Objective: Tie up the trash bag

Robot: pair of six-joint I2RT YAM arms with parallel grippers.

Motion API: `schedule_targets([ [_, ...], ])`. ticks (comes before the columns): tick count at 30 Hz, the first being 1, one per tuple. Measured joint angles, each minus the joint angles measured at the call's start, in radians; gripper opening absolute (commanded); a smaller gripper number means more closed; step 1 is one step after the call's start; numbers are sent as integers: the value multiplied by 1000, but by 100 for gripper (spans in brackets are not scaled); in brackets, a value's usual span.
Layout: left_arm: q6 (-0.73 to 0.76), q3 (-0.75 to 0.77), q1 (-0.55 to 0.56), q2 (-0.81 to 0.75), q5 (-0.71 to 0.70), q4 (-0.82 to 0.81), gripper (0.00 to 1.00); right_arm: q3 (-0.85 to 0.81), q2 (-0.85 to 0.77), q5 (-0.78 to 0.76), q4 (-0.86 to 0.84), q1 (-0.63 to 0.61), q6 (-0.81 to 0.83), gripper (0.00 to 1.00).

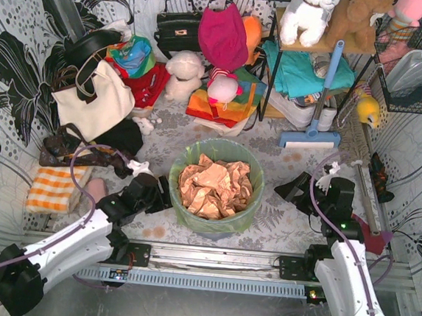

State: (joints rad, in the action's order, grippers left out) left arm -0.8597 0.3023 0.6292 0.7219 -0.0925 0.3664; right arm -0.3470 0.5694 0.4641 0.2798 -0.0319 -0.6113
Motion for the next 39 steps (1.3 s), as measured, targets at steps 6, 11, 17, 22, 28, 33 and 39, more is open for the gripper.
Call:
schedule_targets([
  [6, 0, -3, 5, 4, -4, 0, 60, 8, -6, 14, -3, 0, -23, 84],
  [11, 3, -3, 6, 19, -3, -9, 52, 8, -10, 23, -4, 0, -40, 82],
  [17, 17, -3, 6, 63, 13, -24, 50, 34, -26, 37, -18, 0, -79, 81],
  [22, 31, -3, 7, 65, 32, -44, 49, 78, -34, 56, -34, 0, -118, 79],
  [28, 37, -20, 11, 71, 80, -98, 48, 121, -38, 77, -81, 0, -167, 74],
  [33, 35, -37, 14, 77, 95, -108, 46, 138, -16, 104, -122, 0, -200, 67],
  [39, 35, -42, 18, 82, 98, -120, 43, 158, 2, 126, -164, 0, -224, 64],
])
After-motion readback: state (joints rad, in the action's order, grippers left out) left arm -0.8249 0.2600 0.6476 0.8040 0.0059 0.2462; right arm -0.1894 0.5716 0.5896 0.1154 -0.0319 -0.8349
